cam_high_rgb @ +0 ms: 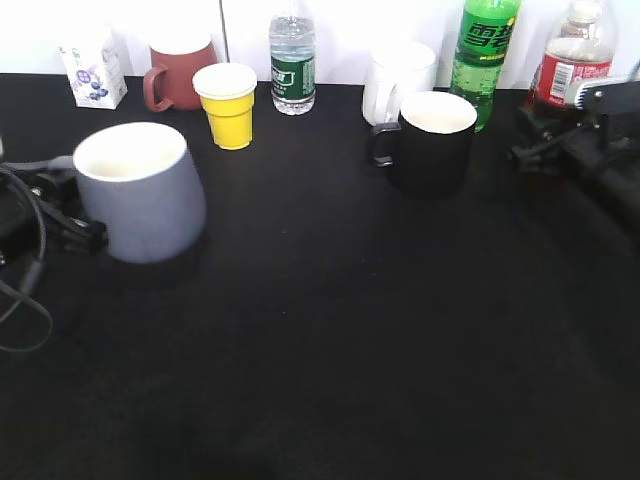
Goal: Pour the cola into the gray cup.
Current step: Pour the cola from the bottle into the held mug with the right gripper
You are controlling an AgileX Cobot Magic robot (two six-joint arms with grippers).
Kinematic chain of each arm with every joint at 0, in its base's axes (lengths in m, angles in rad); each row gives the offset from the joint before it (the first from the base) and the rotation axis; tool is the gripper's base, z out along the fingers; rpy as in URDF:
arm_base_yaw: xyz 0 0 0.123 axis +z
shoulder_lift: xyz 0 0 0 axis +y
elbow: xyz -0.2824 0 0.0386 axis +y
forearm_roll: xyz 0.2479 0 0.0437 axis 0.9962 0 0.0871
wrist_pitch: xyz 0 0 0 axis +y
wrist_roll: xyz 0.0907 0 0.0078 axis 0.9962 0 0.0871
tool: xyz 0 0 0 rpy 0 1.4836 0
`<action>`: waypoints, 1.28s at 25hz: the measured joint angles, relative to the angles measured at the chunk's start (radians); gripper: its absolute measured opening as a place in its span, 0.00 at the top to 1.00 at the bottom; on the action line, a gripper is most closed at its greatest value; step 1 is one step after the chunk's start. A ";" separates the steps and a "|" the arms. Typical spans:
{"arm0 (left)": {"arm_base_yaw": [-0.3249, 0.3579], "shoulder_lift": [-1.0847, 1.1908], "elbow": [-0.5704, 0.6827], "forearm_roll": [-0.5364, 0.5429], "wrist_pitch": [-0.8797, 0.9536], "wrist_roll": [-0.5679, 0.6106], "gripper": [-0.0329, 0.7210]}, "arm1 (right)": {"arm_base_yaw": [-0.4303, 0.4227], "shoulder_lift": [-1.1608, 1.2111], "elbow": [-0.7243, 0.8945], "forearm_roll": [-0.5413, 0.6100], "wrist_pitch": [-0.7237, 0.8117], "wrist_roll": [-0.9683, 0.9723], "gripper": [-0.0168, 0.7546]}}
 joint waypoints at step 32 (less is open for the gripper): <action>0.000 0.000 0.000 0.364 -0.010 -0.084 0.86 | 0.442 -0.237 -0.081 -0.228 0.263 -1.255 0.47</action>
